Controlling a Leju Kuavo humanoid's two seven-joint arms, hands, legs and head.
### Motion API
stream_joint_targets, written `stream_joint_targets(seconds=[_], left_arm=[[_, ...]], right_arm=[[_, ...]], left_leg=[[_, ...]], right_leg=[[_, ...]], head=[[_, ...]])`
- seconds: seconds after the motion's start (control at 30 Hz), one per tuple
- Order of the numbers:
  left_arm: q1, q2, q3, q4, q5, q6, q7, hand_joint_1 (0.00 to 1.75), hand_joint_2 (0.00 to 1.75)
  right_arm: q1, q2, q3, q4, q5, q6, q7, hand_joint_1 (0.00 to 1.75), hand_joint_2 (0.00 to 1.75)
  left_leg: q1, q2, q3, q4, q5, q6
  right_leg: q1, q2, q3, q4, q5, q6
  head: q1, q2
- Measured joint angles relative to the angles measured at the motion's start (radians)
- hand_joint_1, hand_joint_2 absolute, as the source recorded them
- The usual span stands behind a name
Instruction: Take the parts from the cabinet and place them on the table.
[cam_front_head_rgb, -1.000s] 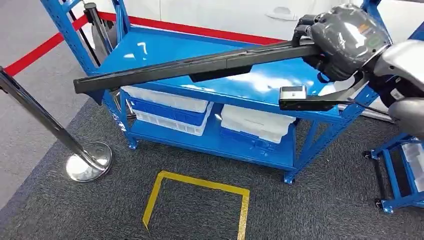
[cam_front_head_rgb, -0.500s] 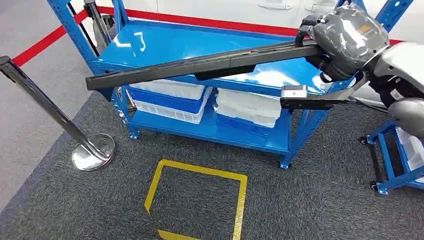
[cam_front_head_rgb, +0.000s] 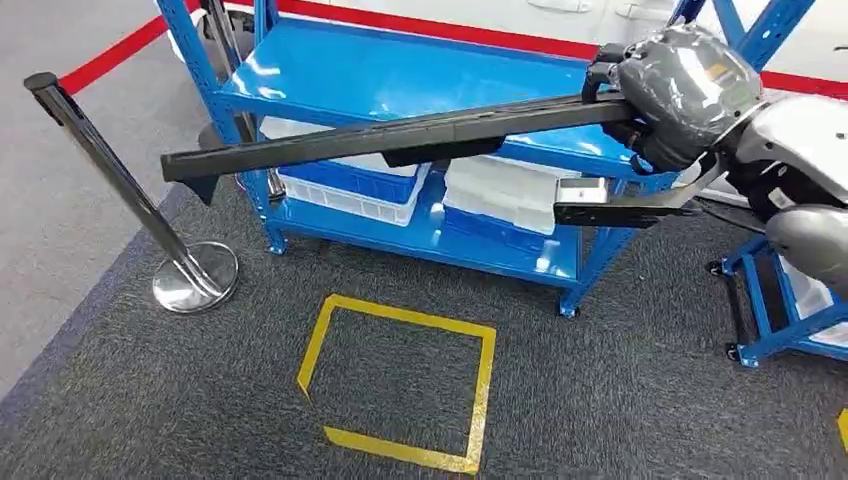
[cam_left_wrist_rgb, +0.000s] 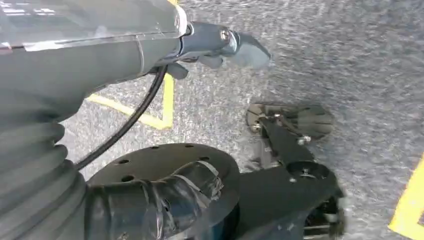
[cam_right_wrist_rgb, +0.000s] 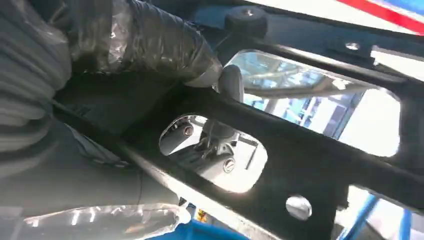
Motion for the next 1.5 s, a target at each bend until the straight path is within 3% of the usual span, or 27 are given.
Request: stream_joint_targets(seconds=[0.1, 0.13, 0.2, 0.27, 0.3, 0.33, 0.43, 0.5, 0.6, 0.63, 0.67, 0.8, 0.87, 0.93, 0.97, 1.0, 1.07, 1.1, 1.13, 1.17, 1.23, 1.3, 1.33, 1.4, 1.43, 1.47, 1.5], left_arm=[[0.000, 0.000, 0.000, 0.000, 0.000, 0.002, 0.004, 0.00, 1.75], [0.000, -0.003, 0.000, 0.000, -0.001, 0.003, 0.005, 0.00, 1.75], [-0.001, -0.006, 0.000, 0.000, -0.003, 0.006, 0.006, 0.00, 1.75], [-0.001, -0.006, 0.000, 0.000, -0.005, 0.008, 0.008, 0.00, 1.75], [0.000, -0.006, 0.000, 0.000, -0.005, 0.010, 0.008, 0.00, 1.75], [-0.001, -0.006, 0.000, 0.000, -0.006, 0.012, 0.007, 0.00, 1.75], [-0.001, -0.003, 0.001, 0.000, -0.005, 0.016, 0.007, 0.00, 1.75], [-0.001, -0.001, 0.001, 0.000, -0.006, 0.017, 0.007, 0.00, 1.75], [-0.002, 0.000, 0.002, 0.000, -0.003, 0.018, 0.004, 0.00, 1.75], [-0.003, 0.000, 0.002, 0.000, 0.000, 0.018, 0.003, 0.00, 1.75], [-0.002, -0.004, 0.002, 0.000, 0.000, 0.016, 0.001, 0.00, 1.75], [-0.002, -0.003, 0.007, 0.000, 0.001, 0.014, -0.002, 0.00, 1.75], [-0.004, -0.003, 0.008, 0.000, 0.000, 0.014, -0.002, 0.00, 1.75], [-0.003, -0.003, 0.008, 0.000, 0.000, 0.014, -0.002, 0.00, 1.75], [-0.003, -0.002, 0.008, 0.000, 0.000, 0.014, -0.002, 0.00, 1.75], [-0.003, -0.002, 0.008, 0.000, 0.000, 0.014, -0.002, 0.00, 1.75], [-0.003, -0.002, 0.009, 0.000, 0.000, 0.014, -0.002, 0.00, 1.75], [-0.003, -0.002, 0.009, 0.000, 0.000, 0.014, -0.002, 0.00, 1.75], [-0.004, -0.003, 0.009, 0.000, 0.000, 0.014, -0.002, 0.00, 1.75], [-0.004, -0.009, 0.009, 0.000, 0.000, 0.014, -0.002, 0.00, 1.75], [-0.003, -0.007, 0.009, 0.000, 0.000, 0.015, -0.002, 0.00, 1.75], [-0.002, -0.008, 0.009, 0.000, -0.001, 0.015, -0.002, 0.00, 1.75], [-0.004, -0.008, 0.010, 0.000, -0.002, 0.015, -0.002, 0.00, 1.75], [-0.005, -0.006, 0.013, 0.000, -0.006, 0.015, -0.002, 0.00, 1.75], [-0.004, -0.006, 0.014, 0.000, -0.008, 0.016, -0.002, 0.00, 1.75], [-0.004, -0.005, 0.015, 0.000, -0.008, 0.018, -0.004, 0.00, 1.75], [-0.004, -0.003, 0.015, 0.000, -0.010, 0.018, -0.009, 0.00, 1.75]], right_arm=[[0.011, 0.000, 0.000, 0.000, 0.011, -0.004, 0.002, 1.75, 1.75], [0.011, 0.001, -0.001, -0.001, 0.013, -0.005, 0.002, 1.75, 1.75], [0.013, 0.005, -0.008, -0.001, 0.014, -0.006, 0.003, 1.75, 1.75], [0.019, 0.007, -0.012, -0.001, 0.014, -0.011, 0.004, 1.75, 1.75], [0.023, 0.008, -0.013, -0.001, 0.015, -0.011, 0.004, 1.75, 1.75], [0.026, 0.010, -0.014, -0.001, 0.015, -0.012, 0.004, 1.75, 1.75], [0.040, 0.013, -0.016, -0.002, 0.017, -0.013, 0.004, 1.75, 1.75], [0.051, 0.013, -0.016, -0.001, 0.019, -0.013, 0.004, 1.75, 1.75], [0.056, 0.014, -0.018, -0.001, 0.022, -0.013, 0.004, 1.75, 1.75], [0.055, 0.014, -0.020, -0.001, 0.024, -0.013, 0.004, 1.75, 1.75], [0.057, 0.014, -0.023, -0.001, 0.028, -0.014, 0.004, 1.75, 1.75], [0.072, 0.024, -0.031, 0.004, 0.056, -0.032, 0.013, 1.75, 1.75], [0.074, 0.026, -0.032, 0.005, 0.064, -0.034, 0.013, 1.75, 1.75], [0.075, 0.027, -0.036, 0.005, 0.067, -0.034, 0.013, 1.75, 1.75], [0.078, 0.027, -0.037, 0.006, 0.067, -0.034, 0.014, 1.75, 1.75], [0.082, 0.028, -0.037, 0.006, 0.067, -0.034, 0.015, 1.75, 1.75], [0.086, 0.031, -0.037, 0.008, 0.067, -0.034, 0.016, 1.75, 1.75], [0.086, 0.032, -0.037, 0.009, 0.067, -0.034, 0.016, 1.75, 1.75], [0.085, 0.033, -0.037, 0.009, 0.067, -0.034, 0.016, 1.75, 1.75], [0.085, 0.035, -0.039, 0.009, 0.067, -0.034, 0.016, 1.75, 1.75], [0.084, 0.037, -0.048, 0.010, 0.068, -0.033, 0.016, 1.75, 1.75], [0.079, 0.039, -0.050, 0.011, 0.068, -0.032, 0.016, 1.75, 1.75], [0.080, 0.043, -0.050, 0.012, 0.069, -0.030, 0.016, 1.75, 1.75], [0.081, 0.050, -0.050, 0.013, 0.071, -0.028, 0.016, 1.75, 1.75], [0.084, 0.052, -0.050, 0.013, 0.073, -0.028, 0.016, 1.75, 1.75], [0.087, 0.053, -0.050, 0.013, 0.075, -0.028, 0.016, 1.75, 1.75], [0.091, 0.053, -0.050, 0.013, 0.077, -0.027, 0.016, 1.75, 1.75]], left_leg=[[-0.007, 0.001, -0.039, 0.008, 0.025, -0.001], [-0.004, 0.001, -0.046, 0.009, 0.032, -0.002], [-0.003, 0.001, -0.056, 0.006, 0.054, -0.015], [0.002, 0.001, -0.055, -0.013, 0.079, -0.024], [-0.006, -0.006, -0.062, -0.021, 0.081, -0.028], [-0.005, -0.009, -0.072, -0.011, 0.049, -0.036], [0.007, -0.010, -0.125, 0.194, -0.115, -0.055], [0.017, -0.009, -0.127, 0.281, -0.120, -0.070], [0.039, -0.008, 0.003, 0.115, -0.035, -0.096], [0.040, -0.012, 0.034, 0.050, -0.065, -0.112], [0.031, -0.018, 0.049, 0.031, -0.067, -0.103], [0.032, -0.020, 0.014, 0.044, -0.048, -0.063], [0.029, -0.016, -0.006, 0.041, -0.026, -0.034], [0.021, -0.013, -0.033, 0.041, -0.004, -0.022], [0.016, -0.013, -0.047, 0.042, 0.007, -0.018], [0.011, -0.013, -0.058, 0.042, 0.016, -0.016], [0.001, -0.013, -0.079, 0.042, 0.035, -0.014], [-0.004, -0.014, -0.089, 0.042, 0.045, -0.013], [-0.004, -0.014, -0.095, 0.042, 0.054, -0.012], [-0.008, -0.014, -0.100, 0.041, 0.064, -0.016], [0.004, -0.013, -0.102, 0.028, 0.090, -0.022], [0.003, -0.017, -0.102, 0.002, 0.122, -0.035], [0.002, -0.019, -0.109, 0.006, 0.102, -0.039], [0.004, -0.017, -0.129, 0.087, -0.038, -0.054], [0.008, -0.015, -0.135, 0.160, -0.101, -0.060], [0.011, -0.015, -0.141, 0.230, -0.133, -0.066], [0.014, -0.015, -0.141, 0.287, -0.129, -0.071]], right_leg=[[0.013, 0.000, 0.142, -0.158, 0.089, -0.023], [0.020, 0.001, 0.202, -0.247, 0.063, -0.043], [0.027, -0.003, 0.248, -0.339, 0.032, -0.044], [0.032, -0.001, 0.238, -0.346, 0.061, -0.052], [0.016, -0.007, 0.236, -0.379, 0.080, -0.060], [0.016, -0.014, 0.237, -0.384, 0.096, -0.055], [0.010, -0.015, 0.196, -0.380, 0.125, -0.060], [0.003, -0.016, 0.166, -0.359, 0.132, -0.053], [-0.018, -0.016, 0.122, -0.319, 0.138, -0.039], [-0.020, -0.016, 0.108, -0.306, 0.139, -0.029], [-0.009, -0.014, 0.091, -0.296, 0.142, -0.020], [-0.015, -0.010, 0.083, -0.297, 0.169, 0.006], [-0.017, -0.008, 0.059, -0.243, 0.078, 0.004], [-0.012, -0.007, 0.027, -0.095, -0.040, 0.000], [-0.007, -0.006, 0.020, -0.025, -0.069, -0.003], [-0.004, -0.005, 0.027, 0.006, -0.064, -0.008], [0.007, -0.003, 0.092, -0.044, -0.002, -0.026], [0.018, -0.001, 0.153, -0.123, 0.030, -0.044], [0.029, 0.000, 0.214, -0.209, 0.036, -0.064], [0.036, -0.001, 0.262, -0.291, -0.008, -0.087], [0.044, 0.002, 0.260, -0.314, 0.010, -0.071], [0.047, -0.001, 0.248, -0.340, 0.038, -0.079], [0.030, -0.013, 0.251, -0.359, 0.062, -0.069], [0.026, -0.012, 0.216, -0.364, 0.094, -0.079], [0.024, -0.012, 0.197, -0.361, 0.109, -0.073], [0.023, -0.012, 0.178, -0.356, 0.122, -0.072], [0.019, -0.013, 0.156, -0.349, 0.134, -0.067]], head=[[0.000, 0.000], [-0.001, 0.000], [0.000, 0.000], [0.000, 0.000], [0.001, 0.000], [-0.002, 0.000], [0.000, 0.000], [-0.001, 0.000], [-0.001, 0.000], [-0.002, 0.000], [-0.004, 0.000], [-0.002, 0.000], [-0.001, 0.000], [-0.001, 0.000], [-0.001, 0.000], [-0.001, 0.000], [-0.001, 0.000], [-0.001, 0.000], [-0.002, 0.000], [-0.002, 0.000], [0.000, 0.000], [0.000, 0.000], [-0.001, 0.000], [-0.002, 0.000], [-0.002, 0.000], [-0.002, 0.000], [-0.002, 0.000]])
